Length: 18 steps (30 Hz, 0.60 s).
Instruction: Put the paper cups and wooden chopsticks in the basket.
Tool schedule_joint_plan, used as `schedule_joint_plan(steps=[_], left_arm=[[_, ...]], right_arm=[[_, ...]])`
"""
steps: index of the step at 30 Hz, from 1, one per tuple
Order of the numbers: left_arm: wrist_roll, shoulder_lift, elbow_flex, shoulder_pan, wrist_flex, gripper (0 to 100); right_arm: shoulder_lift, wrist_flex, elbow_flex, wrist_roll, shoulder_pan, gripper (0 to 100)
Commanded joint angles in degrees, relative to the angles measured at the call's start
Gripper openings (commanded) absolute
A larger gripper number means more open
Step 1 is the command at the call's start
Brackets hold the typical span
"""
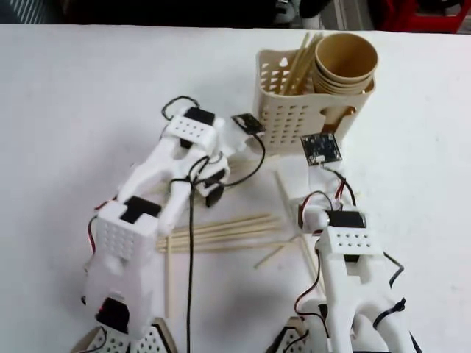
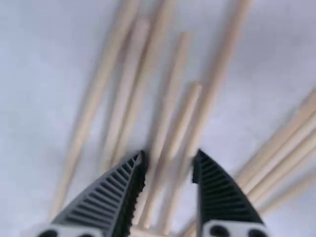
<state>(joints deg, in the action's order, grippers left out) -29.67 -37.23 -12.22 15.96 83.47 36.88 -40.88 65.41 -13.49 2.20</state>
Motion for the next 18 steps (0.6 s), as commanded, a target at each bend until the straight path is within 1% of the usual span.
schedule_joint_plan(steps=[1, 3, 6, 12, 18], left_arm=[[-3.6, -1.45, -1.67, 3.21, 3.69, 7], [-6.33, -2.33, -1.49, 5.58, 6.15, 2], [-6.86, -3.47, -1.49, 7.69, 8.18, 2], [-6.86, -2.07, -1.76, 7.69, 8.7, 2], [-6.86, 6.29, -1.49, 7.69, 12.22, 2]], right_arm=[[0.75, 0.92, -2.46, -0.7, -0.57, 2.8], [0.75, 0.92, -2.46, -0.7, -0.57, 2.8], [0.75, 0.92, -2.46, -0.7, -0.57, 2.8], [0.75, 0.92, -2.46, -0.7, -0.57, 2.8], [0.75, 0.92, -2.46, -0.7, -0.57, 2.8]])
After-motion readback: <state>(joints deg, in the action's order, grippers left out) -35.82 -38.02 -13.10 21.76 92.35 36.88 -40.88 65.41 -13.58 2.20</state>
